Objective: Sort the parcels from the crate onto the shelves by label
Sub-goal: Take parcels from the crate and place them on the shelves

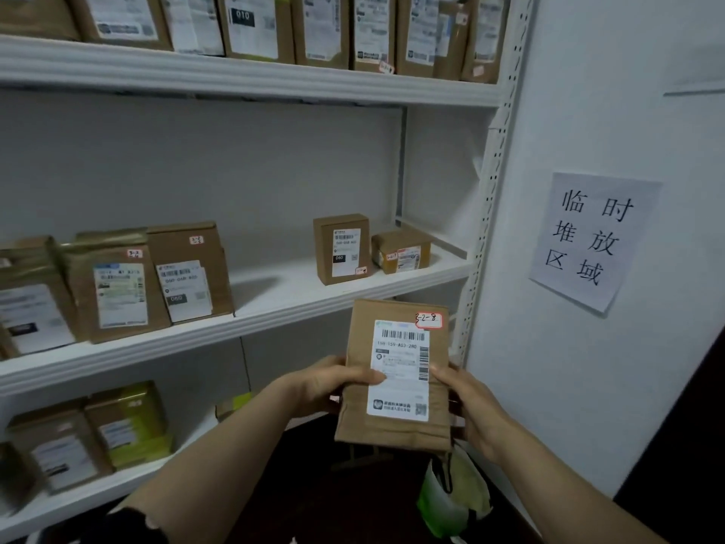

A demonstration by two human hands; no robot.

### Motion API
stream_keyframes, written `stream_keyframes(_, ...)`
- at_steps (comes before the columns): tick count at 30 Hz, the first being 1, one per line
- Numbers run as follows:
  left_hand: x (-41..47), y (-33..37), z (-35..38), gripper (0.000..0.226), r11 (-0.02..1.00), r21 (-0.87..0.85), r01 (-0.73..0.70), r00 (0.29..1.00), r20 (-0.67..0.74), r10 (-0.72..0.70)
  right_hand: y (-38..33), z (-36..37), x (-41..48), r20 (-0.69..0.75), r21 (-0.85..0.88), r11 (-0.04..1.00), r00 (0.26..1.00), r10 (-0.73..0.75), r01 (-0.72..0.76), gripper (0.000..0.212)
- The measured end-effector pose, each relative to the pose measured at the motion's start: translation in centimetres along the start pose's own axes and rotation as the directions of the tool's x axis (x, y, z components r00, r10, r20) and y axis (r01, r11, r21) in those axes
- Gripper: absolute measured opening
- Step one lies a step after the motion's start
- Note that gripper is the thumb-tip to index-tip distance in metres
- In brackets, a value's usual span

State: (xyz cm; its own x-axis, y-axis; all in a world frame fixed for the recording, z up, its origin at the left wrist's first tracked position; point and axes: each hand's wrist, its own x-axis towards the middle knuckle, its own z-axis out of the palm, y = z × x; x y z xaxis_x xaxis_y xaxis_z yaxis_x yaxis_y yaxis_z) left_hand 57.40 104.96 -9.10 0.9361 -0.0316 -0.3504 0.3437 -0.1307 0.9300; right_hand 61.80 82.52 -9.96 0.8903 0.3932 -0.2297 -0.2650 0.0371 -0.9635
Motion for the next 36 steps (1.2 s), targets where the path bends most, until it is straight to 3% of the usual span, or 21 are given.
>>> stream_keyframes(2, 1.5, 0.8, -0.2, 0.077, 1.0, -0.014, 0.007, 0.999, -0.035, -0.008, -0.7, -0.7, 2.4, 0.041, 0.016, 1.0, 0.999, 0.013, -0.013, 0.044)
stream_keyframes(7, 5.5, 2.0, -0.2, 0.077, 0.999, -0.024, 0.032, 0.991, -0.13, -0.035, -1.7, -3.0, 8.2, 0.133, 0.043, 0.998, 0.99, 0.044, -0.05, 0.03)
stream_keyframes(11, 7.8, 1.6, -0.2, 0.077, 0.996, -0.056, 0.069, 0.98, -0.184, -0.078, -1.2, -4.3, 11.8, 0.204, 0.048, 0.996, 0.977, 0.067, -0.078, 0.042)
stream_keyframes(13, 8.4, 1.8, -0.2, 0.078, 0.996, -0.03, 0.085, 0.982, -0.169, -0.089, -1.0, -4.6, 13.4, 0.226, 0.06, 0.994, 0.971, 0.077, -0.093, 0.063)
stream_keyframes(16, 9.5, 2.5, -0.2, 0.067, 0.992, 0.08, 0.102, 0.989, -0.115, -0.092, -2.1, -5.4, 15.9, 0.229, 0.095, 0.992, 0.972, 0.058, -0.082, 0.113)
stream_keyframes(18, 10.5, 3.0, -0.5, 0.066, 0.989, 0.105, 0.107, 0.991, -0.091, -0.097, -4.0, -6.5, 17.7, 0.239, 0.063, 0.997, 0.971, 0.025, -0.042, 0.129)
stream_keyframes(21, 12.4, 3.9, -1.0, 0.073, 0.981, 0.168, 0.096, 0.995, -0.056, -0.088, -7.3, -7.8, 19.6, 0.395, -0.201, 0.979, 0.916, 0.068, 0.014, 0.114)
stream_keyframes(24, 14.2, 4.7, -1.6, 0.082, 0.968, 0.229, 0.104, 0.995, -0.014, -0.103, -8.6, -8.3, 21.3, 0.479, -0.491, 0.865, 0.861, 0.173, 0.099, 0.096)
stream_keyframes(31, 17.5, 7.3, -5.9, 0.09, 0.977, 0.211, 0.018, 0.991, 0.124, -0.045, -11.8, -7.0, 25.2, 0.44, -0.624, 0.756, 0.887, 0.135, 0.194, 0.099)
stream_keyframes(34, 18.2, 9.8, -9.3, 0.104, 0.997, 0.051, -0.055, 0.997, -0.051, 0.057, -14.5, -5.5, 26.9, 0.444, -0.672, 0.698, 0.889, 0.113, 0.247, 0.091)
stream_keyframes(36, 18.4, 12.2, -11.4, 0.084, 0.983, -0.021, -0.18, 0.939, -0.302, 0.165, -16.8, -4.6, 28.1, 0.439, -0.728, 0.622, 0.893, 0.097, 0.29, 0.089)
